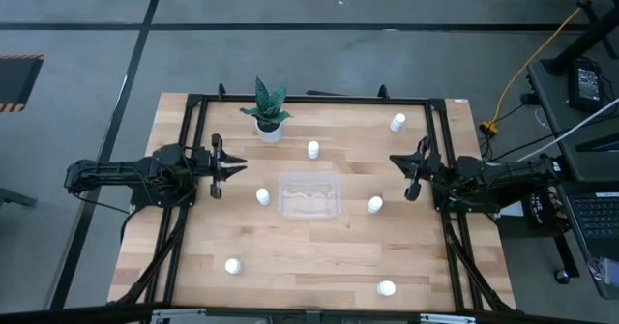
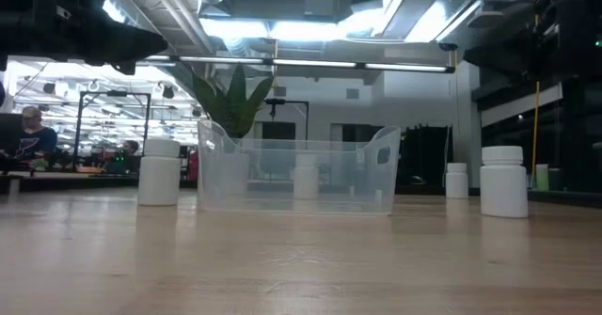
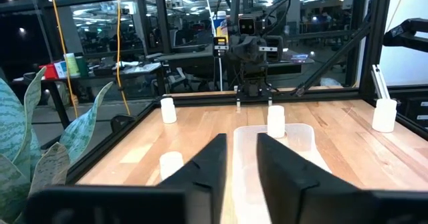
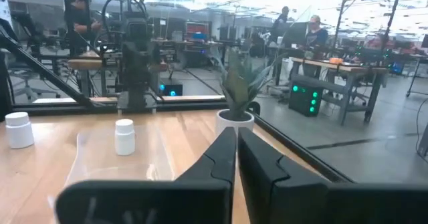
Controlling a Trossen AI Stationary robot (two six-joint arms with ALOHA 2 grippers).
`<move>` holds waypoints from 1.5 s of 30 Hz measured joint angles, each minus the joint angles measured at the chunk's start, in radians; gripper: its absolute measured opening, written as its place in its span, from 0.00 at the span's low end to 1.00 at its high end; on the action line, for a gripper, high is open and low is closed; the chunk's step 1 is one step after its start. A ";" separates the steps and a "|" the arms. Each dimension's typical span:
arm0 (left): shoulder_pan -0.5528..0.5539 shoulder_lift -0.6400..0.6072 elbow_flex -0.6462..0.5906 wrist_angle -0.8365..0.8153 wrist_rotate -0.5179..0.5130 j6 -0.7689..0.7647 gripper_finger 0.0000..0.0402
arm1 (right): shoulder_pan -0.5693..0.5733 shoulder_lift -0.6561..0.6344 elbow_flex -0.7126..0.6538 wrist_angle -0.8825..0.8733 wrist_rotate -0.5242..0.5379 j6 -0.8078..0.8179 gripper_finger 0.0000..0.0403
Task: Pick and place pill bottles into a basket
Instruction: Put the white medicine bottle into the transparent bin
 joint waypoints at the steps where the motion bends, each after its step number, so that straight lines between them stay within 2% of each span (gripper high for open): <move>1: 0.000 0.000 0.000 0.000 0.000 0.000 0.24 | 0.000 0.000 0.000 0.000 0.000 0.000 0.08; 7: 0.000 0.000 0.000 0.000 0.000 0.000 0.35 | 0.000 0.000 0.000 -0.004 0.030 0.021 0.26; 13: 0.000 0.000 0.000 0.000 0.000 0.000 0.35 | 0.000 0.020 0.072 -0.054 0.058 -0.029 0.42; 17: 0.000 0.000 0.000 0.000 0.001 -0.028 0.35 | -0.002 0.081 0.160 -0.170 0.068 0.021 0.48; 20: 0.000 0.000 0.000 0.000 0.001 -0.060 0.36 | -0.017 0.138 0.229 -0.255 0.101 0.089 0.50; 28: 0.000 0.000 0.000 0.055 0.000 -0.034 0.36 | -0.084 0.278 0.371 -0.386 0.267 0.213 0.52; 32: 0.000 0.000 0.000 0.089 0.000 0.044 0.36 | -0.120 0.346 0.434 -0.503 0.270 0.332 0.52; 38: 0.000 0.000 0.000 0.084 -0.003 0.030 0.36 | -0.175 0.454 0.555 -0.623 0.269 0.350 0.52; 42: 0.000 0.000 0.000 0.084 -0.003 0.027 0.36 | -0.221 0.515 0.636 -0.789 0.263 0.456 0.52; 45: 0.000 0.000 0.000 0.084 -0.003 0.027 0.36 | -0.263 0.555 0.698 -0.916 0.212 0.544 0.52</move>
